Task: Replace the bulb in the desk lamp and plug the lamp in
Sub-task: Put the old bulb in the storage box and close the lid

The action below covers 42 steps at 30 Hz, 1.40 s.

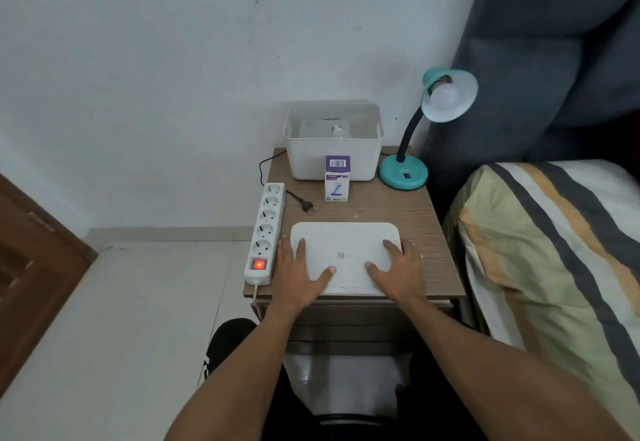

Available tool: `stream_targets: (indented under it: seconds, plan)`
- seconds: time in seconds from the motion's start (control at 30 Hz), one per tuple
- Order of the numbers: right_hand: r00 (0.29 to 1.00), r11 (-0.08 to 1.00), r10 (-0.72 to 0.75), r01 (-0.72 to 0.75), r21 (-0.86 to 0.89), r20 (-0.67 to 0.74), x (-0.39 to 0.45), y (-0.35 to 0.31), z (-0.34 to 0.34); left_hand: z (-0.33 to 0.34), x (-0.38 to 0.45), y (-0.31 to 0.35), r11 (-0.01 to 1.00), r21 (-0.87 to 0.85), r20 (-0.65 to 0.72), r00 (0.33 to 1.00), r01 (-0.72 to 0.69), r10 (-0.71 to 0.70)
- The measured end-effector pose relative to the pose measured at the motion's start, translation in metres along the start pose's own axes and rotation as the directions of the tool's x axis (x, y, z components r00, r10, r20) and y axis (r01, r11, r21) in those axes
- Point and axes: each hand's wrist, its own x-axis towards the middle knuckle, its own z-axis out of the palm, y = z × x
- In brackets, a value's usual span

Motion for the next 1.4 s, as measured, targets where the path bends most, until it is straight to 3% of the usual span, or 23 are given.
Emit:
stream_targets:
  seconds: [0.2,0.57,0.97,1.1,1.4]
  plan:
    - [0.997,1.000,-0.018,0.020,0.016,-0.081,-0.003,0.003,0.009,0.005,-0.001,0.006,0.999,0.026,-0.091,0.995,0.032,-0.030]
    - [0.986,0.986,0.026,0.002,0.166,-0.163,0.004,-0.019,-0.002,-0.001,0.005,0.011,0.996,-0.085,-0.199,0.980,0.003,-0.020]
    - [0.939,0.964,-0.141,0.202,0.170,-0.313,0.100,-0.106,-0.078,-0.097,0.105,0.062,0.979,-0.106,-0.403,0.908,-0.172,0.116]
    - [0.931,0.970,-0.131,0.192,0.152,-0.341,0.144,-0.136,-0.097,-0.129,0.152,0.082,0.973,-0.109,-0.406,0.902,-0.204,0.143]
    - [0.971,0.984,-0.065,0.100,0.146,-0.229,0.245,-0.167,-0.097,-0.147,0.260,0.098,0.978,-0.102,-0.305,0.941,-0.182,0.144]
